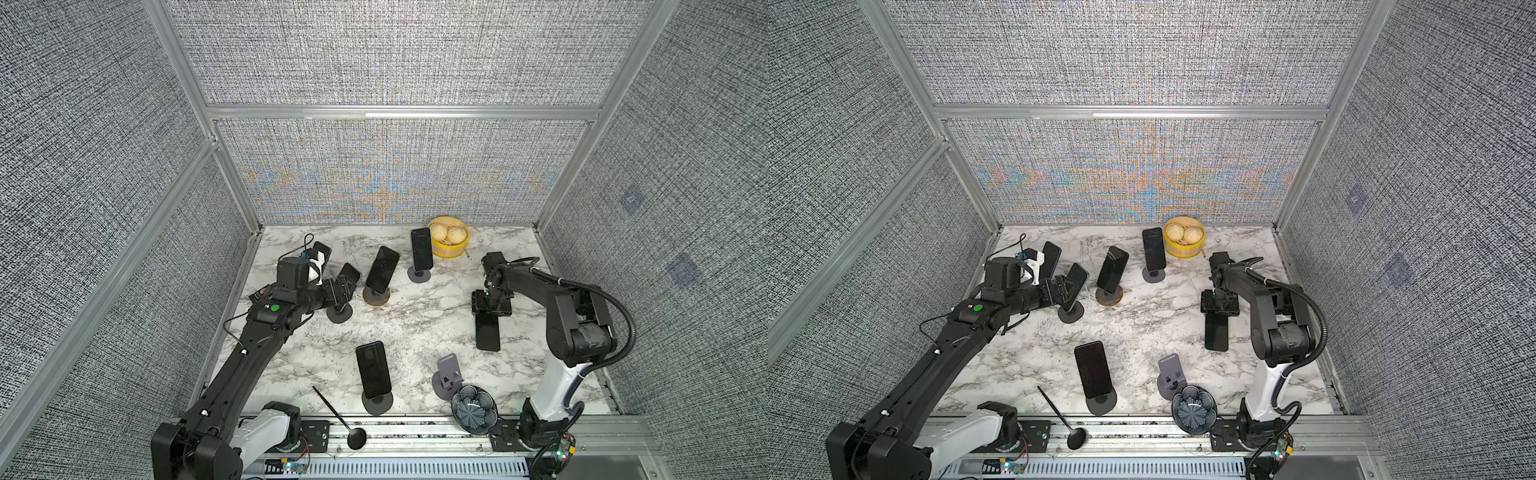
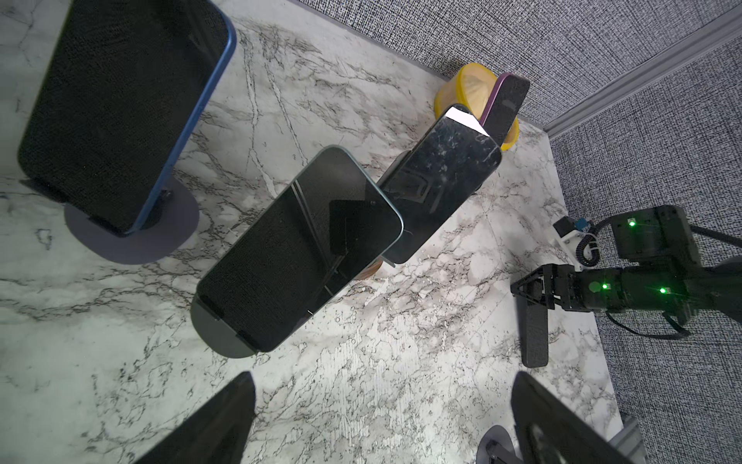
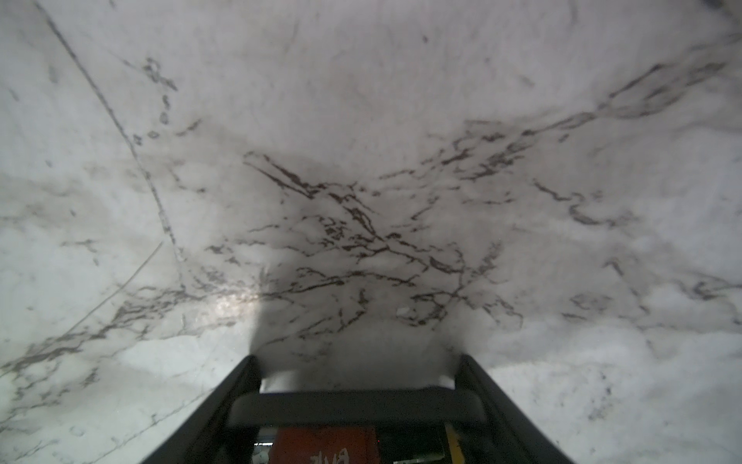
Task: Remove the phone from the phone stand
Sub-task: Place the phone to the middle-right of the table.
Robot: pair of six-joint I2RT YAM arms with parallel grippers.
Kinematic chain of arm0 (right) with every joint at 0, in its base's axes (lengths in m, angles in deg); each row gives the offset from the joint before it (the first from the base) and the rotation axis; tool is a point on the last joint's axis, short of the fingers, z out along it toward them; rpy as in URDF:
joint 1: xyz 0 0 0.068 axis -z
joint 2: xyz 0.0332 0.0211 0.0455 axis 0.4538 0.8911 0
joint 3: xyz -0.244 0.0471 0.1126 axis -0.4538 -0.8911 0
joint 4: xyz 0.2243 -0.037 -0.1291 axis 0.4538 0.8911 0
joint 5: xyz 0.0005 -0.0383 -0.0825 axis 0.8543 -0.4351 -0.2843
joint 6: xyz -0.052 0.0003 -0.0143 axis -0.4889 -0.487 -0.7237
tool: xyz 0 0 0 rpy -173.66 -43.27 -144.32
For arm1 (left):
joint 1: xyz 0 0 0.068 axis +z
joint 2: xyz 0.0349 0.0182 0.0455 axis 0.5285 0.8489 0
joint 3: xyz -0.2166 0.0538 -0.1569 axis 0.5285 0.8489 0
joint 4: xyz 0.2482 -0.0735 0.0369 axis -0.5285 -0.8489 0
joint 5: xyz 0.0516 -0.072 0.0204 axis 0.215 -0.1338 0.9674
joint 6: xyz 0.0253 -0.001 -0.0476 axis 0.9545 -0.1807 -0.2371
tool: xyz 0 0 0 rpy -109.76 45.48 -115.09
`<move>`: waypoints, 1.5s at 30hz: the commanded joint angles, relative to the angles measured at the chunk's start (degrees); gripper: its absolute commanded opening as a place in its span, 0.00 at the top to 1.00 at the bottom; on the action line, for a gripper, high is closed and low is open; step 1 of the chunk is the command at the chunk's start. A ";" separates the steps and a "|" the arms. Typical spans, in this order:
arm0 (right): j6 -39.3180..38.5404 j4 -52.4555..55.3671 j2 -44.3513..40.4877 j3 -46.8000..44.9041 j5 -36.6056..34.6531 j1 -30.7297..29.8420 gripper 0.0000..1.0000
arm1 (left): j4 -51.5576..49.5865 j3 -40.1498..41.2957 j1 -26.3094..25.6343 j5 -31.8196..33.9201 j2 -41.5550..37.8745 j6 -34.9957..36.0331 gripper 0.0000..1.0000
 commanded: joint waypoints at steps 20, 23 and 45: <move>-0.33 -0.11 -0.25 -2.00 -2.61 -0.53 0.22 | -2.93 0.31 -0.01 2.62 -2.67 2.36 0.00; -0.34 -0.30 -0.17 -1.80 -2.66 -0.49 0.22 | -3.25 0.33 0.00 2.14 -2.50 2.29 0.00; 0.43 -2.10 -18.28 -2.64 -3.25 -8.20 0.14 | -9.52 -1.62 0.00 16.07 -6.86 5.01 0.00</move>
